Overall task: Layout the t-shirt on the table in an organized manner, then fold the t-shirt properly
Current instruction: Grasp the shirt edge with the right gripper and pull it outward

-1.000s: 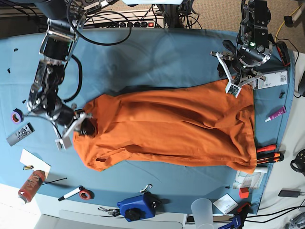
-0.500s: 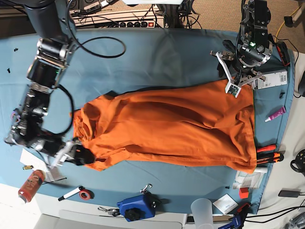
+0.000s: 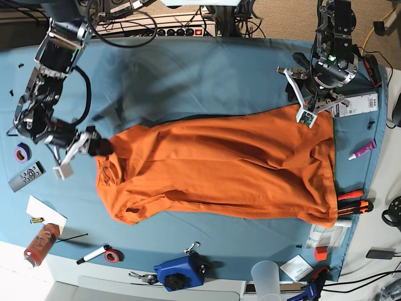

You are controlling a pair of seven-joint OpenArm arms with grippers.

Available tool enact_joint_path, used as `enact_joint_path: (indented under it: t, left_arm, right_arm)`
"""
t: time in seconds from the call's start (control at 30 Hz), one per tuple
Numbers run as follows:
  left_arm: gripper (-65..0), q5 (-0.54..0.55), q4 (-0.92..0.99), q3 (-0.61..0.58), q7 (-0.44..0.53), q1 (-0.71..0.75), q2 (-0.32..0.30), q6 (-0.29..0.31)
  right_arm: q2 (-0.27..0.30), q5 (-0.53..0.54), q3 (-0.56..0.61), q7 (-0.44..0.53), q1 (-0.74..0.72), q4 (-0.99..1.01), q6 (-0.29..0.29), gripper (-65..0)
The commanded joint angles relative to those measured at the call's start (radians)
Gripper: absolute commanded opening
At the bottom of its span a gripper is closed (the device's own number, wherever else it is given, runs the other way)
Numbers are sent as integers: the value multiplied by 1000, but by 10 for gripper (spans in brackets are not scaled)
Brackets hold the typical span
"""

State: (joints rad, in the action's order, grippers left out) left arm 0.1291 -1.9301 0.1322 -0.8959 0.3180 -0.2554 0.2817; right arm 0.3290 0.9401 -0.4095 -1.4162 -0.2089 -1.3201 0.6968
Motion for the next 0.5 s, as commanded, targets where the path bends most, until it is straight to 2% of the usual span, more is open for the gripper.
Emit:
enact_joint_path:
  t: [0.0,0.13,0.23,0.47]
  left_arm:
    - [-356,7,-14,2,14,-5,-7,3]
    - [-356,7,-14,2,14,-5,-7,3]
    - [-356,7,-14,2,14,-5,-7,3]
    - [-356,7,-14,2,14,-5,-7,3]
  right_arm:
    - [15,18,-2,32,-8,-15,1,-401]
    - [0,-47,-2,120,31,-15,1,-401]
    - [-27,-103,-2,138,35,-13,1,-401]
    - [-72,-103,-2,159,34,-13,1,-401]
